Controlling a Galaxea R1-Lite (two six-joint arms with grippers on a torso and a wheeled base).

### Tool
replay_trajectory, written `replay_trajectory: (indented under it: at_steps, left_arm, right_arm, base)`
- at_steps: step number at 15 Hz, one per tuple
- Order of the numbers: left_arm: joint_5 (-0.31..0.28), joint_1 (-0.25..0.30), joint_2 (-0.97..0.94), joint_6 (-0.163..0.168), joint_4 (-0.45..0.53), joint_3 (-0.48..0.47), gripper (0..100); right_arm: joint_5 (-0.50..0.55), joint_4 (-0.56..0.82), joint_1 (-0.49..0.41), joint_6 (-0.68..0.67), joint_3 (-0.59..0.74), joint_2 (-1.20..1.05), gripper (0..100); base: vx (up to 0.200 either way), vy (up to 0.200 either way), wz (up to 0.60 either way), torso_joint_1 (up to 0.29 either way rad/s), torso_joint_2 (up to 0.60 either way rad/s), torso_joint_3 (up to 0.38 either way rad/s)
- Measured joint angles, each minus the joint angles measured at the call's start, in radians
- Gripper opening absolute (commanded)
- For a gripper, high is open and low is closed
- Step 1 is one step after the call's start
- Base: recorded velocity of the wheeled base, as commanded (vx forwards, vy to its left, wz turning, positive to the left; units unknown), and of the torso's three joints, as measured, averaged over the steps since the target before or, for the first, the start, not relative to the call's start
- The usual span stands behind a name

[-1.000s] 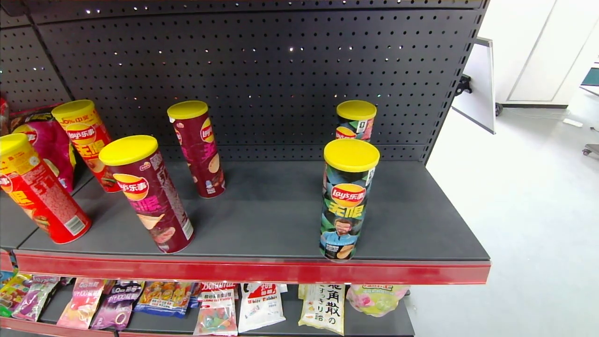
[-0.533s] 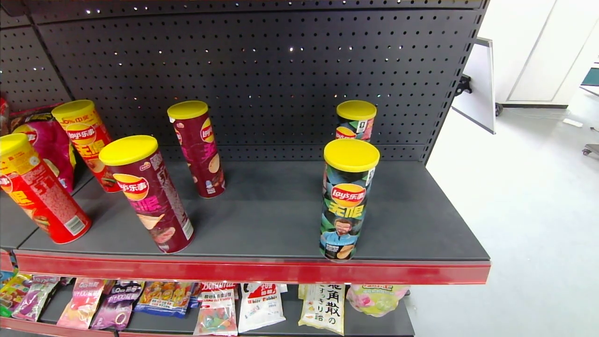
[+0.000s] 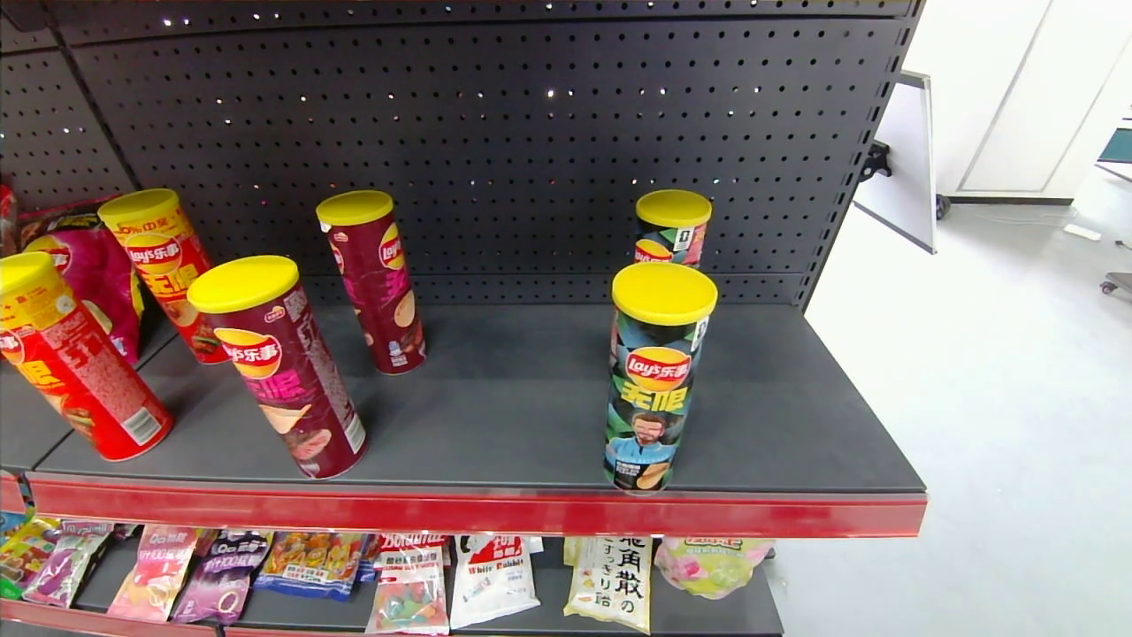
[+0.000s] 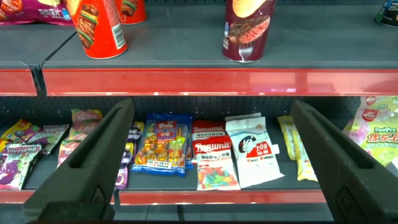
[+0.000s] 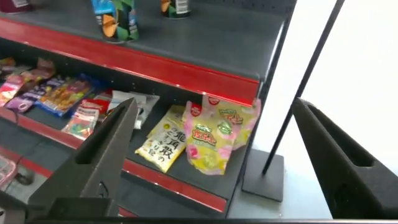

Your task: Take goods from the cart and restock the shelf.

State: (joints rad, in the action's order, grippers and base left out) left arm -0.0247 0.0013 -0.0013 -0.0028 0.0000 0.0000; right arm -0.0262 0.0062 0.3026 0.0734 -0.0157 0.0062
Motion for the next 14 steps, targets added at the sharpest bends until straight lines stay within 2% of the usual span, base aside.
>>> replay_trajectory:
  at_steps: [7,9,11,12,14]
  left_arm:
    - [0.0,0.0,0.0,0.0,0.0,0.0,100]
    - [-0.001,0.0,0.0,0.001,0.0,0.0,100]
    - [0.0,0.0,0.0,0.0,0.0,0.0,100]
    - [-0.001,0.0,0.0,0.001,0.0,0.0,100]
    - [-0.001,0.0,0.0,0.001,0.0,0.0,100]
  right_arm:
    - [0.082,0.023,-0.019,0.043,-0.08,0.089,100]
    - [0.099,0.025,-0.041,0.043,-0.062,0.116,100]
    - [0.111,0.027,-0.1,0.044,-0.043,0.126,100]
    - [0.105,0.027,-0.158,0.045,-0.04,0.141,100]
    - [0.053,0.028,-0.251,0.048,-0.034,0.153,100]
  base:
    - [0.0,0.0,0.0,0.0,0.0,0.0]
    - [0.0,0.0,0.0,0.0,0.0,0.0]
    - [0.0,0.0,0.0,0.0,0.0,0.0]
    - [0.0,0.0,0.0,0.0,0.0,0.0]
    - [0.0,0.0,0.0,0.0,0.0,0.0]
